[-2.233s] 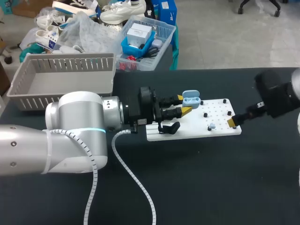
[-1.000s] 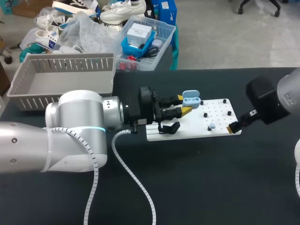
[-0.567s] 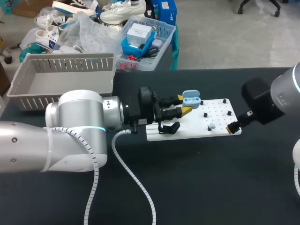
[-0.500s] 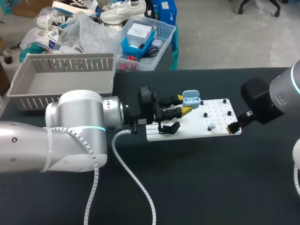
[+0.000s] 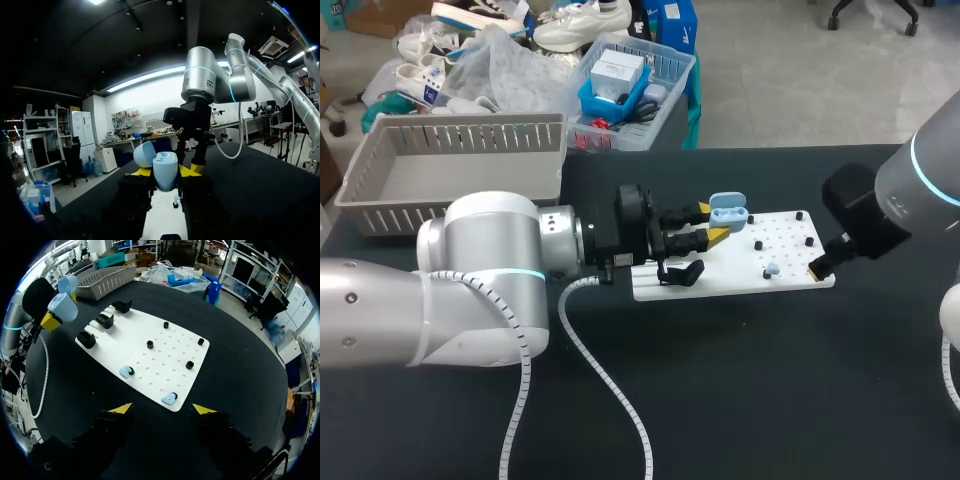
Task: Pick up each earbud case from the left stands, insert the matching earbuds, close the lid, and place the case in the box.
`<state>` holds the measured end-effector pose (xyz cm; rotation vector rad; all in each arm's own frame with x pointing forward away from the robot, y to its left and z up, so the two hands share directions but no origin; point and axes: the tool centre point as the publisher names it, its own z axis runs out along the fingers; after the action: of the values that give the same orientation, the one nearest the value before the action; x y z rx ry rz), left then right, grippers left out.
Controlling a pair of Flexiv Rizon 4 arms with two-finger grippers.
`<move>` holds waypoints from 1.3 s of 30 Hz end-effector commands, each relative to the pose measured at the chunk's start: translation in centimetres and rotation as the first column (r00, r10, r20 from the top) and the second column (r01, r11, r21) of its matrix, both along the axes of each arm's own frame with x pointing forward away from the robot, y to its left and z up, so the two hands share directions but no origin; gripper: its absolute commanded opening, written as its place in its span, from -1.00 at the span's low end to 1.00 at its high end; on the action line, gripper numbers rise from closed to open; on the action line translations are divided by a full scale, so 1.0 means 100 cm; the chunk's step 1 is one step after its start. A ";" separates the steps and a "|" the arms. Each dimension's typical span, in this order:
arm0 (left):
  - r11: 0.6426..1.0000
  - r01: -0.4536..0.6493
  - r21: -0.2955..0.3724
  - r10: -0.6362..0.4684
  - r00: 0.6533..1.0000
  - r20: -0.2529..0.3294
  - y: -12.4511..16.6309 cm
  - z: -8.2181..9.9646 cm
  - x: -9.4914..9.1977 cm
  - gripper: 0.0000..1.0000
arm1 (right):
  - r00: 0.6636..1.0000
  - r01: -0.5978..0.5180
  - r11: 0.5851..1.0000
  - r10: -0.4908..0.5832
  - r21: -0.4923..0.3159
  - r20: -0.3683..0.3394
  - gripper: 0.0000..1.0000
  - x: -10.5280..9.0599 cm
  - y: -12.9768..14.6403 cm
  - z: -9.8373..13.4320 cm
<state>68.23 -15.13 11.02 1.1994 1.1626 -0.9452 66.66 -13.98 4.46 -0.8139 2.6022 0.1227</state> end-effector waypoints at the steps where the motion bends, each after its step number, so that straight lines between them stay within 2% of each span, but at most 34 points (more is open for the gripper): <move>1: 1.000 -0.005 -0.003 0.005 1.000 0.002 0.000 -0.001 -0.001 -1.00 | 0.984 0.125 0.972 -0.096 -0.197 0.152 0.62 0.001 0.002 -0.006; 4: 1.000 -0.005 -0.003 0.005 1.000 0.002 0.000 -0.001 -0.001 -1.00 | 0.983 0.128 0.969 -0.097 -0.211 0.153 0.62 0.003 0.002 -0.007; 5: 1.000 -0.005 -0.003 0.005 1.000 0.002 0.000 -0.001 -0.001 -1.00 | 0.984 0.130 0.967 -0.097 -0.220 0.152 0.53 0.003 0.002 -0.008; 8: 1.000 -0.005 -0.003 0.005 1.000 0.002 0.000 -0.001 -0.001 -1.00 | 0.983 0.136 0.965 -0.103 -0.224 0.153 0.44 0.005 0.002 -0.012; 12: 1.000 -0.005 -0.003 0.005 1.000 0.002 0.000 -0.001 -0.001 -1.00 | 0.983 0.141 0.960 -0.107 -0.242 0.149 0.45 0.006 0.002 -0.015; 15: 1.000 -0.005 -0.003 0.005 1.000 0.002 0.000 -0.001 -0.001 -1.00 | 0.984 0.140 0.957 -0.105 -0.253 0.146 0.24 0.007 0.002 -0.017; 21: 1.000 -0.005 -0.003 0.005 1.000 0.002 0.000 -0.001 -0.001 -1.00 | 0.984 0.140 0.959 -0.107 -0.247 0.143 0.15 0.008 0.002 -0.018; 26: 1.000 -0.005 -0.003 0.005 1.000 0.002 0.000 -0.001 -0.001 -1.00 | 0.985 0.134 0.962 -0.103 -0.238 0.135 -0.06 0.010 0.002 -0.022; 39: 1.000 -0.005 -0.003 0.005 1.000 0.002 0.000 -0.001 -0.001 -1.00 | 0.986 0.134 0.963 -0.106 -0.233 0.130 -0.09 0.014 0.002 -0.024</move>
<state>68.21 -15.14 11.01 1.1987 1.1626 -0.9446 68.20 -13.92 2.47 -0.7664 2.6268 -0.1121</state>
